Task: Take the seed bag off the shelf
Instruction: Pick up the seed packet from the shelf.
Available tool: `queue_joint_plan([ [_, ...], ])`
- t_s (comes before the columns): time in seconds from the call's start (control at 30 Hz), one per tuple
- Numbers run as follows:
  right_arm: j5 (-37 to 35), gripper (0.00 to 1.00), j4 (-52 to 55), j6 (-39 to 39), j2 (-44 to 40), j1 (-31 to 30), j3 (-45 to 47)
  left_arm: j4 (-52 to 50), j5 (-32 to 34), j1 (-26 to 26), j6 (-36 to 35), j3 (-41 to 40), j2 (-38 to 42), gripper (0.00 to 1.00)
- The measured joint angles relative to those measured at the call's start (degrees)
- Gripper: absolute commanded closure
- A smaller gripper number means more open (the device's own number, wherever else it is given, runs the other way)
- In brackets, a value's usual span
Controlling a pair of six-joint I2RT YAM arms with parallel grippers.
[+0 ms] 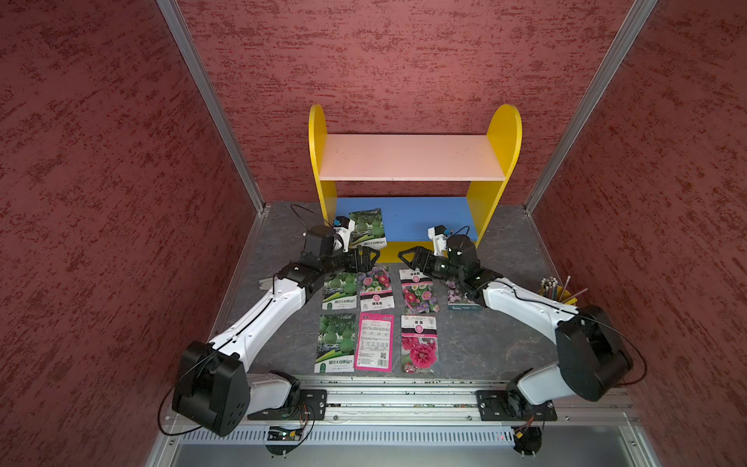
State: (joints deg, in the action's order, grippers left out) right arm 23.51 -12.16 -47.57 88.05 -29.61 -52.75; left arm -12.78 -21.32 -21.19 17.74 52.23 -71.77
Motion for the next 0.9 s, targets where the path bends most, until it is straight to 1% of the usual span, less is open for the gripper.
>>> queue_joint_plan([
  [0.13,0.6,0.23,-3.7,-3.2,5.0,0.0,-2.6,0.5,-1.4,-0.2,2.8,-5.0,3.8,0.0],
  [0.33,1.0,0.32,-8.3,-7.5,10.7,0.0,-5.9,1.9,-3.1,-0.1,6.6,-10.1,8.2,0.0],
  [0.53,1.5,0.36,-11.2,-10.7,16.0,-0.4,-9.5,4.8,-5.0,0.0,10.1,-14.9,11.4,0.0],
  [0.7,1.8,0.4,-12.3,-12.0,19.2,-1.2,-12.4,7.2,-6.9,0.3,12.7,-19.1,13.2,0.0],
  [0.9,2.0,0.45,-13.3,-13.1,21.6,-2.0,-15.2,8.4,-7.8,0.3,14.6,-21.7,14.4,0.0],
])
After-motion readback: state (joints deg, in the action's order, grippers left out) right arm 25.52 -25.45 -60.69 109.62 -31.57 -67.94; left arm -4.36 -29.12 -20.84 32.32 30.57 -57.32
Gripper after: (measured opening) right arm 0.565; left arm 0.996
